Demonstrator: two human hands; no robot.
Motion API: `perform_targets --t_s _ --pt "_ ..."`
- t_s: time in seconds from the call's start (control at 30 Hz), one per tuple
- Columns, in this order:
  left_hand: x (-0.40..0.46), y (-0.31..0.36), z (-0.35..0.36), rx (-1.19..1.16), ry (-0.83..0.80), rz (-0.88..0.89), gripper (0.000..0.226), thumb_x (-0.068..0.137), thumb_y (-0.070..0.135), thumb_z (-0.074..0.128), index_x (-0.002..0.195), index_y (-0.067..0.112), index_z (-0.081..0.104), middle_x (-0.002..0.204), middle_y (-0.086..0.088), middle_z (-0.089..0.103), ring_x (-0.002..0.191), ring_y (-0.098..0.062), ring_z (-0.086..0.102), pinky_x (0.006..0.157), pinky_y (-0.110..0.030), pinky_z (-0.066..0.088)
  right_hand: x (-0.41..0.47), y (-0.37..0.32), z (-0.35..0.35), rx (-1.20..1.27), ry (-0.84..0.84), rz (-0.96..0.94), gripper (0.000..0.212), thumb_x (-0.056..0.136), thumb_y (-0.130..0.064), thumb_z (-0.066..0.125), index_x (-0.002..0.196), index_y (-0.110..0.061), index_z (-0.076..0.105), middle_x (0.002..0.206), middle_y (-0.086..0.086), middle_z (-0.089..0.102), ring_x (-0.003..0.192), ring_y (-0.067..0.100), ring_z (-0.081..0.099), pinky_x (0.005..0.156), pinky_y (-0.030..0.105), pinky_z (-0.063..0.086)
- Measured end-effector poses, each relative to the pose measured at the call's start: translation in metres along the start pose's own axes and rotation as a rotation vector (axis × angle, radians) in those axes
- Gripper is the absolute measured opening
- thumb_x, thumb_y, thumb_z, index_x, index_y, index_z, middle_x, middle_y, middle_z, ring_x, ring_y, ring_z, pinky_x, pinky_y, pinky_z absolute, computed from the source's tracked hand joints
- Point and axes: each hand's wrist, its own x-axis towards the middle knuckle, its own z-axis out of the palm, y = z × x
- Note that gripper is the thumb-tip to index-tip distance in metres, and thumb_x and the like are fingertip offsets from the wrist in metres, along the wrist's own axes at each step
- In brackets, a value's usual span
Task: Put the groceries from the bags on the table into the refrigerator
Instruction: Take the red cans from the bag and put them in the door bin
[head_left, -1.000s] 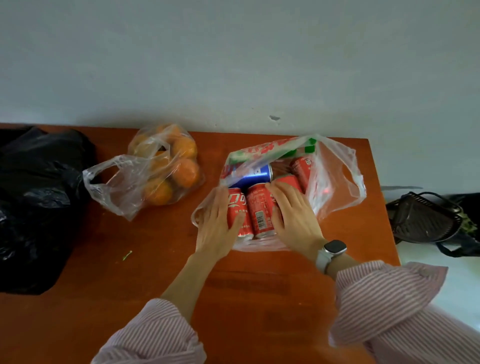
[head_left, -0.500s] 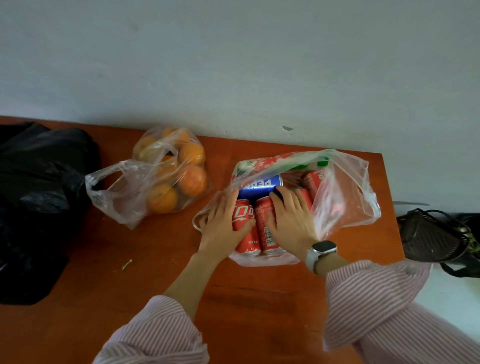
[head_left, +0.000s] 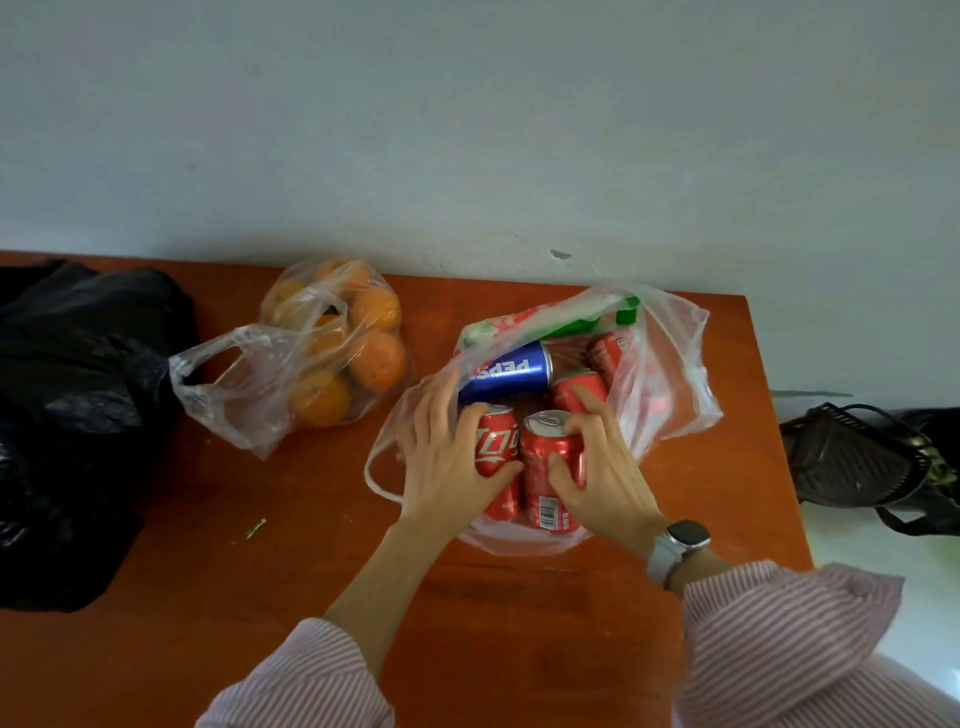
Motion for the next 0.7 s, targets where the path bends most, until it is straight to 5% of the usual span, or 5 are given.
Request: perform_targets --t_s 0.27,0.4,0.5,0.6,0.7 --pt "-0.042 0.021 -0.017 -0.332 -0.116 0.077 0.044 0.075 0.027 0.074 0.108 0.012 0.048 0.151 -0.008 0.023 0.131 -0.012 0.027 0.101 -0.034 0.033 -0.061 0.001 -0.005 0.221 -0.038 0.092 0.038 0.073 -0.041 0.063 0.088 -0.028 0.03 0.131 -0.007 0.04 0.103 0.014 0.055 0.076 0.009 0.038" --pt "-0.058 0.03 -0.018 -0.363 -0.077 0.079 0.038 0.073 0.014 0.076 0.093 0.011 0.043 0.138 -0.012 0.039 0.121 -0.013 0.039 0.097 -0.029 0.042 -0.082 -0.003 -0.007 0.335 -0.047 0.153 0.064 0.071 -0.037 0.075 0.115 -0.038 0.028 0.125 -0.019 0.041 0.11 0.004 0.052 0.09 0.013 0.043" --pt "-0.065 0.04 -0.02 -0.528 -0.102 -0.122 0.056 0.07 0.013 0.078 0.107 0.021 0.037 0.126 -0.002 0.045 0.114 -0.008 0.046 0.09 -0.011 0.04 -0.085 -0.004 -0.002 0.435 -0.114 0.214 0.078 0.074 -0.037 0.074 0.134 -0.032 0.023 0.131 -0.016 0.043 0.117 -0.005 0.046 0.097 0.016 0.041" --pt "-0.058 0.044 -0.024 -0.606 -0.147 -0.21 0.082 0.067 0.018 0.08 0.132 0.024 0.03 0.127 0.009 0.043 0.117 -0.006 0.044 0.095 -0.019 0.037 -0.083 -0.008 -0.001 0.473 -0.072 0.269 0.064 0.074 -0.032 0.074 0.121 -0.034 0.031 0.113 -0.025 0.046 0.102 -0.014 0.048 0.084 -0.001 0.039" --pt "-0.054 0.047 -0.03 -0.536 -0.13 -0.185 0.07 0.063 0.021 0.082 0.122 0.023 0.044 0.112 0.013 0.054 0.105 -0.002 0.051 0.087 -0.017 0.038 -0.086 -0.012 -0.005 0.502 -0.036 0.268 0.063 0.072 -0.029 0.077 0.117 -0.033 0.033 0.107 -0.024 0.048 0.096 -0.013 0.05 0.076 -0.005 0.037"
